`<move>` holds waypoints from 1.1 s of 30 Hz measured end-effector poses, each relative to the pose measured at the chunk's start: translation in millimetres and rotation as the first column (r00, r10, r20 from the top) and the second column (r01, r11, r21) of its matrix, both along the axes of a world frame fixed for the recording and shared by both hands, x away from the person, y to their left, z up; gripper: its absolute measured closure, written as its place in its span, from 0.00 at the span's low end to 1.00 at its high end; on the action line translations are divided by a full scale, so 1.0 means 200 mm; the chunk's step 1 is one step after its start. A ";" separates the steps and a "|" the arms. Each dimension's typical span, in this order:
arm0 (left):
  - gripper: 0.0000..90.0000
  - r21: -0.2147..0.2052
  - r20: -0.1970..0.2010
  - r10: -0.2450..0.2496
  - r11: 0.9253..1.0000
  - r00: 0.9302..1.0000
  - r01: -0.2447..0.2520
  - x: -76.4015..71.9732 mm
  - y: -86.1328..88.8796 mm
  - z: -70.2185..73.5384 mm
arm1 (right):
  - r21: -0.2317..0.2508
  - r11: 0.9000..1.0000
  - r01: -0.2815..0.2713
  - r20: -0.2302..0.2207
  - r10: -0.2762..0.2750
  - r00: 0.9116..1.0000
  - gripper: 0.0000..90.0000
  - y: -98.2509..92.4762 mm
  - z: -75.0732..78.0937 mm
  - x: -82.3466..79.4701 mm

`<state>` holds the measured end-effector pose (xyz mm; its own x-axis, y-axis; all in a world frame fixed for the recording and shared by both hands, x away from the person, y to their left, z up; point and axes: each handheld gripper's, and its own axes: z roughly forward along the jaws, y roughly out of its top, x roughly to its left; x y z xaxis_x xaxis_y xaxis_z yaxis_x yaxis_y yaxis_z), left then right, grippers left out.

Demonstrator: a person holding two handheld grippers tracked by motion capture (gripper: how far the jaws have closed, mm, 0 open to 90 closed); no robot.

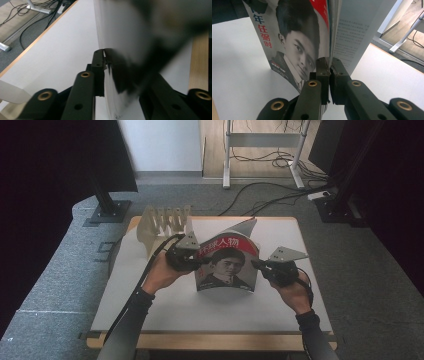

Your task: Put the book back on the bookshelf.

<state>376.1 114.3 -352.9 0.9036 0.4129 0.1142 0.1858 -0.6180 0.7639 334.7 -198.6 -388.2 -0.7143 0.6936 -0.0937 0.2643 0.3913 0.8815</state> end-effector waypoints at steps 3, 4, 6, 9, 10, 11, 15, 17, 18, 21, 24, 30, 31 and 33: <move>0.95 -0.010 -0.005 0.021 1.000 1.000 -0.021 0.01 0.01 0.00 | 0.008 1.000 0.004 -0.006 -0.004 1.000 0.92 -0.02 0.00 0.01; 0.96 -0.011 -0.005 0.021 1.000 1.000 -0.021 0.01 0.01 0.00 | 0.016 1.000 0.004 -0.008 -0.004 1.000 0.90 -0.02 -0.01 0.01; 0.96 -0.016 -0.006 0.023 1.000 1.000 -0.023 0.01 0.02 0.00 | 0.023 1.000 0.022 -0.015 -0.022 1.000 0.82 -0.04 -0.01 0.01; 0.96 -0.023 -0.006 0.022 0.999 1.000 -0.022 0.00 0.03 -0.01 | 0.026 0.998 0.059 -0.024 -0.058 0.998 0.66 -0.07 -0.03 0.02; 0.96 -0.025 -0.005 0.026 0.999 1.000 -0.026 0.00 0.03 -0.01 | 0.024 0.997 0.071 -0.030 -0.070 0.997 0.62 -0.08 -0.04 0.02; 0.96 -0.025 -0.002 0.028 0.999 1.000 -0.028 0.00 0.03 -0.01 | 0.020 0.996 0.081 -0.035 -0.081 0.996 0.58 -0.09 -0.06 0.03; 0.96 -0.027 -0.006 0.031 0.999 0.999 -0.031 0.00 0.03 -0.01 | -0.012 0.995 0.097 -0.055 -0.098 0.994 0.46 -0.11 -0.12 0.03; 0.96 -0.032 -0.015 0.037 0.999 0.999 -0.037 0.00 0.03 -0.01 | -0.030 0.994 0.108 -0.052 -0.109 0.993 0.41 -0.12 -0.16 0.03; 0.96 -0.032 -0.020 0.040 0.999 0.999 -0.040 0.01 0.04 0.00 | -0.038 0.993 0.108 -0.053 -0.110 0.992 0.38 -0.13 -0.18 0.04; 0.96 -0.038 -0.034 0.053 0.998 0.998 -0.054 0.01 0.05 0.00 | -0.052 0.991 0.123 -0.061 -0.126 0.990 0.32 -0.14 -0.24 0.04; 0.96 -0.038 -0.049 0.061 0.997 0.997 -0.063 0.02 0.07 0.00 | -0.057 0.990 0.129 -0.075 -0.133 0.988 0.27 -0.16 -0.29 0.03; 0.96 -0.032 -0.056 0.080 0.996 0.995 -0.082 0.01 0.09 0.01 | -0.063 0.990 0.129 -0.107 -0.135 0.985 0.22 -0.18 -0.38 0.02; 0.96 -0.033 -0.055 0.085 0.996 0.995 -0.087 0.01 0.10 0.01 | -0.061 0.990 0.130 -0.115 -0.136 0.984 0.21 -0.18 -0.40 0.02; 0.96 -0.036 -0.057 0.093 0.995 0.994 -0.095 0.02 0.12 0.01 | -0.059 0.990 0.129 -0.130 -0.136 0.982 0.20 -0.18 -0.43 0.01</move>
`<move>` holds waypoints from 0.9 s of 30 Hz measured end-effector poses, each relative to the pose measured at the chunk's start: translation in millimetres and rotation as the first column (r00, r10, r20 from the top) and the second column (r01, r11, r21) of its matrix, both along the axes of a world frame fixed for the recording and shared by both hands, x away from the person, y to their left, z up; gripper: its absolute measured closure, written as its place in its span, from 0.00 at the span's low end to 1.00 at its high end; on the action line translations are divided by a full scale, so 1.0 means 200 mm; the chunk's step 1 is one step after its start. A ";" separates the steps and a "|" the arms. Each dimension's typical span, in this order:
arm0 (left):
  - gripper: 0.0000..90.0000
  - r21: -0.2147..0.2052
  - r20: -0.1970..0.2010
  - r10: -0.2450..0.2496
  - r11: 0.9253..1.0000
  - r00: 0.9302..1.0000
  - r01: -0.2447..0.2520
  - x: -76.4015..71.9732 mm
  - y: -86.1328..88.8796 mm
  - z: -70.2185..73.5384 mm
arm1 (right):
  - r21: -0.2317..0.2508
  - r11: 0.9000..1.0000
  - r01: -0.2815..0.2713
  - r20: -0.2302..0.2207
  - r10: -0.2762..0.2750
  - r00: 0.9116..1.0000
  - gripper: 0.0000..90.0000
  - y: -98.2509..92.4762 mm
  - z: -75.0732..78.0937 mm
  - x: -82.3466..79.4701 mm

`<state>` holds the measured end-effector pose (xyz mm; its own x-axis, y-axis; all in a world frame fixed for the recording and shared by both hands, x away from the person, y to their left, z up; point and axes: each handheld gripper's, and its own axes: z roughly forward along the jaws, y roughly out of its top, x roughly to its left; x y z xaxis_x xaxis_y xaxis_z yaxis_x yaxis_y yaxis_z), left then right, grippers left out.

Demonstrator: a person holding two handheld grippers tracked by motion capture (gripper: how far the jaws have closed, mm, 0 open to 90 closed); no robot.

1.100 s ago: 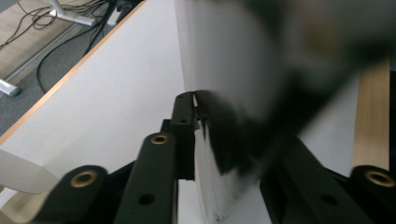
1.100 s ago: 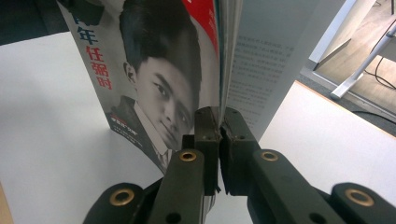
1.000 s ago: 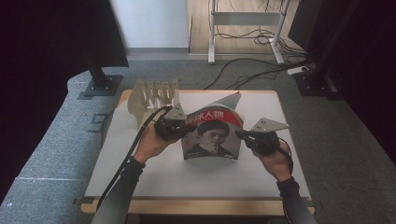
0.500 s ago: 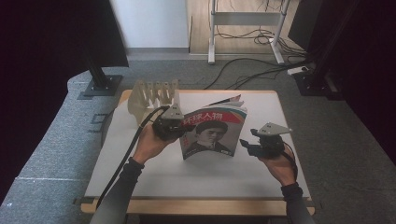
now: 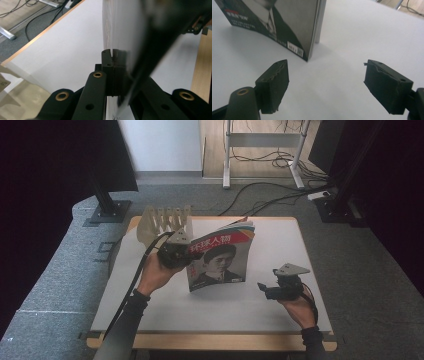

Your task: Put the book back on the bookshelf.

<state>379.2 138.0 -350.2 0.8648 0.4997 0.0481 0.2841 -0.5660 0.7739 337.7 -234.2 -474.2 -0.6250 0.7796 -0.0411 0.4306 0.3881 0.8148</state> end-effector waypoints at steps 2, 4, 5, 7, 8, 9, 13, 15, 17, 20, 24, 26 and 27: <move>0.96 -0.006 -0.009 0.006 1.000 1.000 -0.006 0.00 0.02 0.00 | 0.004 1.000 0.001 -0.014 -0.001 1.000 0.20 0.00 -0.03 0.00; 0.96 -0.012 -0.015 0.013 1.000 1.000 -0.013 0.00 0.05 0.00 | 0.007 1.000 0.006 -0.027 -0.006 1.000 0.19 0.00 -0.06 -0.01; 0.96 -0.013 -0.018 0.018 1.000 1.000 -0.018 0.01 0.06 0.00 | 0.008 1.000 0.007 -0.029 -0.007 1.000 0.18 -0.01 -0.07 -0.01; 0.97 -0.015 -0.024 0.026 1.000 0.999 -0.026 0.01 0.08 0.01 | 0.013 1.000 0.014 -0.036 -0.013 0.999 0.17 -0.01 -0.09 -0.01; 0.97 -0.016 -0.026 0.031 0.999 0.999 -0.032 0.01 0.09 0.01 | 0.012 1.000 0.016 -0.037 -0.016 0.999 0.16 -0.01 -0.10 -0.01; 0.97 -0.017 -0.025 0.037 0.999 0.999 -0.038 0.01 0.10 0.01 | 0.009 1.000 0.021 -0.038 -0.021 0.999 0.15 -0.02 -0.11 -0.01; 0.97 -0.026 -0.030 0.062 0.998 0.998 -0.063 0.00 0.14 0.01 | -0.006 1.000 0.027 -0.049 -0.027 0.998 0.14 -0.03 -0.15 -0.02; 0.97 -0.033 -0.037 0.075 0.997 0.997 -0.076 0.00 0.16 0.01 | -0.015 0.999 0.034 -0.057 -0.035 0.998 0.12 -0.03 -0.17 -0.02; 0.97 -0.037 -0.036 0.088 0.995 0.995 -0.089 0.00 0.18 0.01 | -0.015 0.999 0.044 -0.065 -0.045 0.997 0.09 -0.04 -0.19 -0.02; 0.97 -0.047 -0.034 0.107 0.993 0.994 -0.109 -0.01 0.22 0.02 | -0.016 0.998 0.063 -0.079 -0.064 0.995 0.03 -0.04 -0.21 -0.02; 0.97 -0.054 -0.031 0.129 0.990 0.991 -0.130 -0.02 0.26 0.03 | -0.021 0.997 0.075 -0.099 -0.077 0.992 0.02 -0.04 -0.25 -0.01; 0.97 -0.061 -0.032 0.142 0.988 0.989 -0.143 -0.02 0.28 0.04 | -0.031 0.997 0.077 -0.104 -0.080 0.991 0.02 -0.04 -0.26 -0.01; 0.97 -0.064 -0.034 0.147 0.987 0.988 -0.149 -0.02 0.29 0.04 | -0.030 0.997 0.077 -0.108 -0.080 0.991 0.02 -0.04 -0.27 -0.01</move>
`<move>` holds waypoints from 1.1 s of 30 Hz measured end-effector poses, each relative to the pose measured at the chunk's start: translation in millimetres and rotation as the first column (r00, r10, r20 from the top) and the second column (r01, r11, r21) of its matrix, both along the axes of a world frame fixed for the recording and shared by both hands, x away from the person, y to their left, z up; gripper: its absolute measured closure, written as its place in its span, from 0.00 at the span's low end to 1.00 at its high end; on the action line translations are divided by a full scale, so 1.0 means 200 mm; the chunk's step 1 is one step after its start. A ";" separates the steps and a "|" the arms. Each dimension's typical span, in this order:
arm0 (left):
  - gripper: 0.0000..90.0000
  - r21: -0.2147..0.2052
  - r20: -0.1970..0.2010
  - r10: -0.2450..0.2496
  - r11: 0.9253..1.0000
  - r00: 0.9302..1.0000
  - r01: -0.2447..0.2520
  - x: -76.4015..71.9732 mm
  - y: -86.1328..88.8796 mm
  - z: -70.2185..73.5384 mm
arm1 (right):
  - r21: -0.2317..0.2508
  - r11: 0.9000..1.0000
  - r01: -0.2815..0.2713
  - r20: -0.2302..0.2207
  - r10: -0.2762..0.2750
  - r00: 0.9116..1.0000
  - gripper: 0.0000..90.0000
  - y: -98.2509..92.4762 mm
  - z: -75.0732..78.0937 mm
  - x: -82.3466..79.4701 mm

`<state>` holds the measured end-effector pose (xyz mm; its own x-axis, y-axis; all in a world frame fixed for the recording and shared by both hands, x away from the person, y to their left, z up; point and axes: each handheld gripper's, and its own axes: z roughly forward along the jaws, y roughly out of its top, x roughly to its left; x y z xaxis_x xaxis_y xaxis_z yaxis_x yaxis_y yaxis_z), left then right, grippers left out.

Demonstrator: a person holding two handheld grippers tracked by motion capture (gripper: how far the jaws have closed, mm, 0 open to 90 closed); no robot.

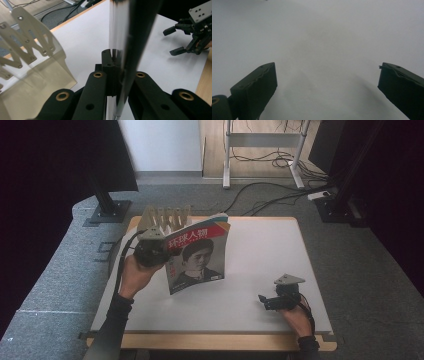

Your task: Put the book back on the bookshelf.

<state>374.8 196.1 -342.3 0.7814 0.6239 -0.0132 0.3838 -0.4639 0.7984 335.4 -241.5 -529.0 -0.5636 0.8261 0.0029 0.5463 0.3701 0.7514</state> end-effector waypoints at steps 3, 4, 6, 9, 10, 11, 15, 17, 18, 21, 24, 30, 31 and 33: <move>0.97 -0.007 0.000 0.020 1.000 1.000 -0.020 -0.01 0.03 0.01 | -0.010 1.000 0.010 -0.020 -0.010 1.000 0.04 0.00 -0.03 0.00; 0.97 -0.009 -0.001 0.027 1.000 1.000 -0.027 -0.01 0.05 0.01 | -0.014 1.000 0.015 -0.015 -0.015 1.000 0.04 0.00 -0.03 0.00; 0.97 -0.013 0.001 0.043 0.999 0.999 -0.043 -0.01 0.07 0.02 | -0.019 1.000 0.017 -0.022 -0.018 1.000 0.04 0.00 -0.03 0.00; 0.97 -0.020 0.003 0.067 0.998 0.998 -0.067 -0.02 0.11 0.03 | -0.021 1.000 0.020 -0.030 -0.020 0.999 0.04 0.00 -0.03 0.01; 0.97 -0.022 0.003 0.074 0.997 0.997 -0.074 -0.03 0.13 0.04 | -0.018 1.000 0.019 -0.031 -0.020 0.999 0.04 0.00 -0.03 0.01; 0.97 -0.025 0.002 0.083 0.996 0.997 -0.083 -0.03 0.14 0.04 | -0.018 1.000 0.019 -0.031 -0.020 0.999 0.04 0.00 -0.03 0.01; 0.97 -0.023 0.007 0.125 0.992 0.992 -0.124 -0.05 0.21 0.07 | -0.017 1.000 0.019 -0.030 -0.020 0.999 0.04 0.00 -0.03 0.01; 0.97 -0.024 0.009 0.148 0.989 0.989 -0.148 -0.06 0.25 0.08 | -0.017 1.000 0.021 -0.029 -0.021 0.999 0.04 0.00 -0.03 0.01; 0.97 -0.024 0.008 0.165 0.986 0.986 -0.164 -0.07 0.27 0.09 | -0.017 1.000 0.021 -0.029 -0.021 0.999 0.04 0.00 -0.03 0.01; 0.97 -0.024 0.009 0.194 0.981 0.981 -0.193 -0.09 0.33 0.10 | -0.016 1.000 0.021 -0.029 -0.021 0.999 0.04 0.00 -0.03 0.01; 0.97 -0.019 0.012 0.228 0.974 0.974 -0.228 -0.11 0.39 0.10 | -0.016 1.000 0.021 -0.029 -0.022 0.999 0.04 0.00 -0.03 0.01; 0.97 -0.019 0.015 0.285 0.958 0.958 -0.285 -0.14 0.50 0.11 | -0.016 1.000 0.020 -0.028 -0.021 0.999 0.04 0.00 -0.03 0.01; 0.97 -0.020 0.017 0.296 0.955 0.955 -0.296 -0.14 0.52 0.11 | -0.016 1.000 0.021 -0.029 -0.021 0.999 0.04 0.00 -0.03 0.01; 0.97 -0.020 0.019 0.320 0.947 0.947 -0.320 -0.15 0.55 0.12 | -0.016 1.000 0.021 -0.029 -0.021 0.999 0.04 0.00 -0.03 0.01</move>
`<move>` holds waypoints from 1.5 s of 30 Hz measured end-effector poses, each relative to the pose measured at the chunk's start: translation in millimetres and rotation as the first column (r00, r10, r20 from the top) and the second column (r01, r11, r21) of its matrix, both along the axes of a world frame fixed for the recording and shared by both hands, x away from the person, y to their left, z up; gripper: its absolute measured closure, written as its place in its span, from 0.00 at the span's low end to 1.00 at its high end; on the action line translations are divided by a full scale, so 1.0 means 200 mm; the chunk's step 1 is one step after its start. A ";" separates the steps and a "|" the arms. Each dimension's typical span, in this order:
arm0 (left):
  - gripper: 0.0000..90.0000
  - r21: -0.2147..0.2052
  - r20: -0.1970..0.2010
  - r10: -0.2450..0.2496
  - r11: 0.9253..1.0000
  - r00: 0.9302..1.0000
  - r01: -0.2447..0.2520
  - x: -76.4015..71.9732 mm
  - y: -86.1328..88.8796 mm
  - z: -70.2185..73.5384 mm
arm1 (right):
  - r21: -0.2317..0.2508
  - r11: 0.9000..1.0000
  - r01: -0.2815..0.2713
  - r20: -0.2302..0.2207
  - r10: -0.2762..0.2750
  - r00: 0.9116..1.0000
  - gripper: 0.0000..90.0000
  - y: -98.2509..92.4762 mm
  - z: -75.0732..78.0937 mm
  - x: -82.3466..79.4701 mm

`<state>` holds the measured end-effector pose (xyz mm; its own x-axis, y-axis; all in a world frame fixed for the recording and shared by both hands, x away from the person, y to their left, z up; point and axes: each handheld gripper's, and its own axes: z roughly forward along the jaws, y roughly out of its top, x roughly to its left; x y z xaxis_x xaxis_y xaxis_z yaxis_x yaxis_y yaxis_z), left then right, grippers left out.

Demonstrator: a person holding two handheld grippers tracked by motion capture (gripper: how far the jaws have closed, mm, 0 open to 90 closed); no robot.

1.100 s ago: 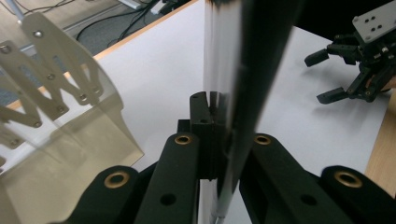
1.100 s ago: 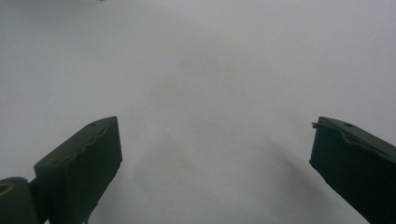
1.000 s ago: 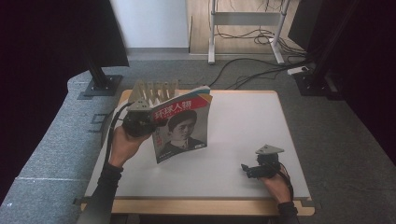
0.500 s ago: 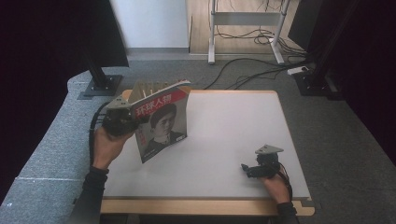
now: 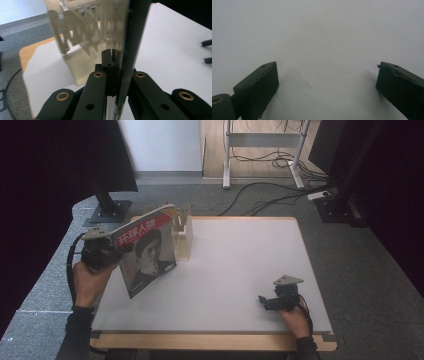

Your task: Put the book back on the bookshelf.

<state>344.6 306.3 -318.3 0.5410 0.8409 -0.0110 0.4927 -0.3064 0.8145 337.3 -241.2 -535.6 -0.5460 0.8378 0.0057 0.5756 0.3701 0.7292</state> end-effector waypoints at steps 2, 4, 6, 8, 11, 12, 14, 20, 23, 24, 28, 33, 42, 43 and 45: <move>0.97 -0.005 0.002 0.024 1.000 1.000 -0.024 0.00 0.03 0.00 | 0.000 1.000 0.000 0.000 0.000 1.000 0.04 0.00 0.00 0.00; 0.97 -0.007 0.002 0.038 0.999 0.999 -0.038 0.00 0.05 0.01 | -0.001 1.000 0.000 0.000 0.000 1.000 0.04 0.00 0.00 0.00; 0.97 -0.010 0.004 0.059 0.998 0.998 -0.059 0.01 0.06 0.01 | 0.001 1.000 0.001 -0.001 -0.001 1.000 0.04 0.00 0.00 0.00; 0.97 -0.007 0.003 0.072 0.997 0.997 -0.072 0.03 0.07 0.00 | 0.001 1.000 0.001 0.000 -0.001 1.000 0.04 0.00 0.00 0.00; 0.97 -0.005 0.001 0.095 0.996 0.996 -0.095 0.06 0.07 -0.01 | 0.001 1.000 0.001 -0.001 -0.001 1.000 0.04 0.00 0.00 0.00; 0.97 -0.001 0.001 0.102 0.995 0.995 -0.102 0.08 0.06 -0.01 | 0.002 1.000 0.001 -0.001 -0.001 1.000 0.04 0.00 0.00 0.00; 0.97 -0.006 0.003 0.117 0.993 0.993 -0.117 0.10 0.06 -0.02 | 0.002 1.000 0.001 -0.001 0.000 1.000 0.04 0.00 0.00 0.00; 0.97 -0.018 0.015 0.161 0.987 0.987 -0.161 0.19 0.03 -0.04 | 0.001 1.000 -0.001 -0.002 0.001 1.000 0.04 0.00 0.00 0.00; 0.97 -0.015 0.024 0.180 0.984 0.983 -0.180 0.24 0.01 -0.05 | 0.002 1.000 0.001 -0.002 -0.001 1.000 0.04 0.00 0.00 0.00; 0.97 -0.017 0.025 0.184 0.983 0.983 -0.183 0.26 0.00 -0.05 | 0.003 1.000 0.001 -0.002 -0.001 1.000 0.04 0.00 0.00 0.00; 0.97 -0.022 0.039 0.196 0.980 0.980 -0.195 0.32 -0.04 -0.06 | 0.003 1.000 0.000 -0.003 0.000 1.000 0.04 0.00 0.00 0.00; 0.97 -0.038 0.067 0.216 0.976 0.974 -0.214 0.38 -0.08 -0.10 | 0.003 1.000 -0.001 -0.003 0.001 1.000 0.04 0.00 0.00 0.00; 0.96 -0.068 0.098 0.239 0.970 0.966 -0.233 0.42 -0.04 -0.21 | 0.003 1.000 0.000 -0.003 0.000 1.000 0.04 0.00 0.00 0.00; 0.96 -0.077 0.092 0.240 0.969 0.966 -0.233 0.42 -0.03 -0.22 | 0.003 1.000 -0.001 -0.003 0.001 1.000 0.04 0.00 0.00 0.00; 0.95 -0.099 0.081 0.244 0.967 0.966 -0.236 0.43 -0.01 -0.23 | 0.002 1.000 -0.001 -0.002 0.001 1.000 0.04 0.00 0.00 0.00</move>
